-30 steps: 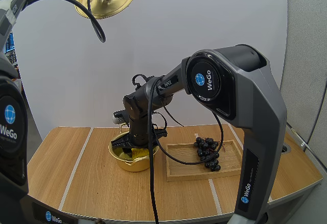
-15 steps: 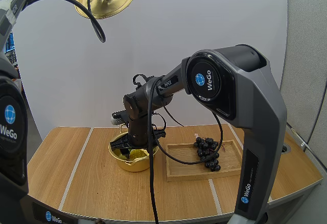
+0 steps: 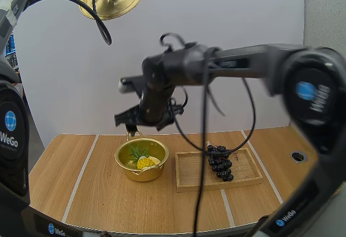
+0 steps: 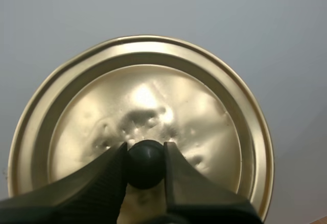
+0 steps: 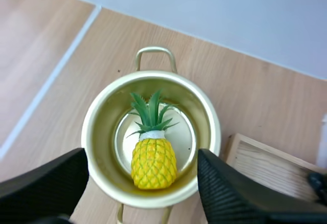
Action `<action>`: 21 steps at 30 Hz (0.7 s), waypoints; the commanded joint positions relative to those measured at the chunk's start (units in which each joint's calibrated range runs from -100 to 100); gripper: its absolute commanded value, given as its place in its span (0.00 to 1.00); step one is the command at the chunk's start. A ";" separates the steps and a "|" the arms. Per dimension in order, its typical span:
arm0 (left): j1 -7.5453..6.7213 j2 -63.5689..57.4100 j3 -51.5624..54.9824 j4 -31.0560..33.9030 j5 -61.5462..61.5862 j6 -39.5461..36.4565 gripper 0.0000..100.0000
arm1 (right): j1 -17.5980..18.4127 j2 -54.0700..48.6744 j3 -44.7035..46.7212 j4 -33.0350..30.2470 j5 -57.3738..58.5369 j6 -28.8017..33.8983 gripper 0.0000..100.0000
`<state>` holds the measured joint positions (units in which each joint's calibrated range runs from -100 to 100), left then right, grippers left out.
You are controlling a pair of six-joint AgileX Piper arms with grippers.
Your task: Open the pot, put the pineapple inside, and close it
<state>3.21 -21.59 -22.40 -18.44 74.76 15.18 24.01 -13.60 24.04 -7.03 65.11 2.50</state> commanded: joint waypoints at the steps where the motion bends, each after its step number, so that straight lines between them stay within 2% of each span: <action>1: 0.10 -0.19 -0.53 -0.59 -1.93 -0.15 0.00 | 0.10 -12.42 -0.46 -0.04 11.21 -0.66 1.00; 12: 0.10 -0.19 -0.53 -0.59 -1.93 -0.15 0.00 | 0.10 -23.09 -0.19 0.34 25.21 -5.83 1.00; 14: 0.10 -0.19 -0.53 -0.59 -1.93 -0.15 0.00 | 0.10 -29.17 3.90 0.46 26.84 -7.84 1.00; 21: 0.10 -0.19 -0.53 -0.59 -1.93 -0.15 0.00 | 0.10 -38.37 11.32 0.38 25.74 -8.45 1.00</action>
<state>3.21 -21.59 -22.40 -18.44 74.76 15.18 24.01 -49.39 33.65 -6.45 91.03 -5.35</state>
